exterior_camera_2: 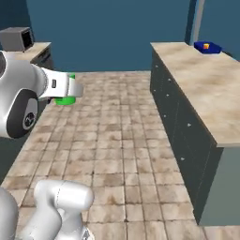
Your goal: There is a tray on the dining counter. Grab the cup, mug, and pitcher and place them on the tray. The pitcher may be placed next to the tray if it cannot fit the tray.
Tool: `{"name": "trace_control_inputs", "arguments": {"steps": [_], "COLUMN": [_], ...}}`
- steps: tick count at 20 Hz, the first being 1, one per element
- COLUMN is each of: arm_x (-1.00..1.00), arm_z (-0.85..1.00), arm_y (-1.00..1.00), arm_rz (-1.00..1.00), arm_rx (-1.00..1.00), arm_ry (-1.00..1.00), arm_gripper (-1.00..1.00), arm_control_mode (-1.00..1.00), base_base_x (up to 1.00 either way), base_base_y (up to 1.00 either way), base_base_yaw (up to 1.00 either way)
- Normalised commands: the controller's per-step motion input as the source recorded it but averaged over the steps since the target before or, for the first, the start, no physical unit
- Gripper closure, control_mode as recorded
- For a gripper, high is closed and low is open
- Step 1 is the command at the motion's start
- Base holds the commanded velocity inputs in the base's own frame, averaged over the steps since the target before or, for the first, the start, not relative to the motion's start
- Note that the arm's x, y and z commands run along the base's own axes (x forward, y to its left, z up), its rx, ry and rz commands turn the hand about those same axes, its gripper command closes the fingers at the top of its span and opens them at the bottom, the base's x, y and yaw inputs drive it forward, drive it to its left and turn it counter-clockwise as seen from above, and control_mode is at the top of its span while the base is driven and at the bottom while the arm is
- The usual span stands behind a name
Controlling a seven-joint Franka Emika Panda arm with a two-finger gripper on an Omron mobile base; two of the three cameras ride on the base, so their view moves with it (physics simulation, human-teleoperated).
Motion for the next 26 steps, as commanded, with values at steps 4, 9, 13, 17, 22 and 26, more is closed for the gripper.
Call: {"name": "trace_control_inputs", "arguments": {"steps": [4, 9, 13, 17, 22, 26], "arm_x": [0.0, 0.0, 0.0, 0.0, 0.0, 0.0], "arm_z": [0.0, 0.0, 0.0, 0.0, 0.0, 0.0], "arm_y": [0.0, 0.0, 0.0, 0.0, 0.0, 0.0], "arm_rz": [0.0, 0.0, 0.0, 0.0, 0.0, 0.0], "arm_rx": [0.0, 0.0, 0.0, 0.0, 0.0, 0.0], "arm_ry": [0.0, 0.0, 0.0, 0.0, 0.0, 0.0], "arm_gripper": [1.0, 1.0, 1.0, 1.0, 1.0, 1.0], "arm_control_mode": [1.0, 1.0, 1.0, 1.0, 1.0, 1.0], "base_base_x": [0.0, 0.0, 0.0, 0.03, 0.18, 0.64], "base_base_y": [-0.4, -0.41, -0.38, -0.2, -0.01, 0.06], "base_base_yaw": [-0.98, -0.98, -0.97, -0.89, -0.69, -0.08]}}
